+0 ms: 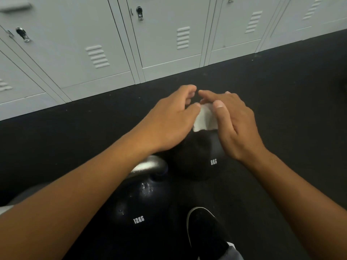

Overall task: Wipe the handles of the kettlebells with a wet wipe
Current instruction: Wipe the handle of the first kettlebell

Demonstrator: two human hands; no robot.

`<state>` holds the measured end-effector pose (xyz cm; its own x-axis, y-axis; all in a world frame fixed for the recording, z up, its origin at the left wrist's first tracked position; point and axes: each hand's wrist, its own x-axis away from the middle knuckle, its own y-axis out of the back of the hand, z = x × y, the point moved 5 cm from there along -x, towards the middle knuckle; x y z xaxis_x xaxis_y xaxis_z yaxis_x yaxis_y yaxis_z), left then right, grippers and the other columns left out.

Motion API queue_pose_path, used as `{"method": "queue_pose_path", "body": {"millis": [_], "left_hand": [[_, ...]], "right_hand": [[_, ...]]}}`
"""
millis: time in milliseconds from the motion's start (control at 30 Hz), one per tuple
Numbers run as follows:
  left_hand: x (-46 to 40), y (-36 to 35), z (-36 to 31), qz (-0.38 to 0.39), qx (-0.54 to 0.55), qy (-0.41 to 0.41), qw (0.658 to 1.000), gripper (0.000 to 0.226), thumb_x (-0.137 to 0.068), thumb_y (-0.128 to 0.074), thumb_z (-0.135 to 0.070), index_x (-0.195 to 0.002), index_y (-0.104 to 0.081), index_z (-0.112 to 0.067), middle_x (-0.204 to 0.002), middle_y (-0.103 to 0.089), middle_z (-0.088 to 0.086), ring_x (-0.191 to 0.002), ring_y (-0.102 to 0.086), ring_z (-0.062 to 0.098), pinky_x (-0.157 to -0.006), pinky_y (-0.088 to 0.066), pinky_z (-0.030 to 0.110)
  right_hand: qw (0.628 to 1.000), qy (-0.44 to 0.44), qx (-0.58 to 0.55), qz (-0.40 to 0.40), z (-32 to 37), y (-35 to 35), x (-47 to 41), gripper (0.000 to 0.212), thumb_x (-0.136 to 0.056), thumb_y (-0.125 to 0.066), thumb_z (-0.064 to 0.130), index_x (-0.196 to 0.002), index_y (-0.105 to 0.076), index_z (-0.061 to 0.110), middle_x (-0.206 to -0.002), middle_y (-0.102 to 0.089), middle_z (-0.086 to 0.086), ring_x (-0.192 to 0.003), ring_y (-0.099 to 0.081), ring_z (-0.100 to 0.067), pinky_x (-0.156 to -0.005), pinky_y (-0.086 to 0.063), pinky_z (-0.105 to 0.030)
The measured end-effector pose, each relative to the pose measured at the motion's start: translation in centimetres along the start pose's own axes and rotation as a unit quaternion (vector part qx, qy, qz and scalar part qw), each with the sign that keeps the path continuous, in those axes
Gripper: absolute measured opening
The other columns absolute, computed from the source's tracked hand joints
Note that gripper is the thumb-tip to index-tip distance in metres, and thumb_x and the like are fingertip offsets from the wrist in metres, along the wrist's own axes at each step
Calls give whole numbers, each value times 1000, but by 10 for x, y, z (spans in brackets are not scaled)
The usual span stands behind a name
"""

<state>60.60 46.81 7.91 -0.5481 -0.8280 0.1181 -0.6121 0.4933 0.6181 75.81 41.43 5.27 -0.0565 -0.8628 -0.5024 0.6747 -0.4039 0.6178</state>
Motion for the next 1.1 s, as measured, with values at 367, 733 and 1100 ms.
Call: {"method": "queue_pose_path", "body": {"millis": [367,733,1100], "left_hand": [[19,-17,-10,33,-164,-19,986,43,-109,-40,-35,-151,-40,-25,-128,-57,-8,-95,-51,10,-67,-34,17],[28,-19,-11,48,-208,-44,976,60,-107,-44,-28,-162,-19,-27,-167,-24,-12,-144,-38,12,-100,-24,14],[32,-20,-11,33,-214,-43,975,66,-108,-41,-30,-164,-6,-29,-171,-10,-14,-145,-37,11,-107,-31,20]], "right_hand": [[985,-171,-10,-19,-39,17,-2,45,-105,-21,40,-98,-65,31,-100,-69,0,-97,-60,-20,-89,-47,-47],[988,-145,8,56,-25,5,-13,71,-104,-17,57,-100,-73,13,-90,-65,-3,-88,-60,-22,-80,-48,-46],[988,-140,-56,15,-30,10,-9,55,-111,-25,41,-96,-75,24,-96,-73,4,-94,-67,-16,-85,-52,-44]]}}
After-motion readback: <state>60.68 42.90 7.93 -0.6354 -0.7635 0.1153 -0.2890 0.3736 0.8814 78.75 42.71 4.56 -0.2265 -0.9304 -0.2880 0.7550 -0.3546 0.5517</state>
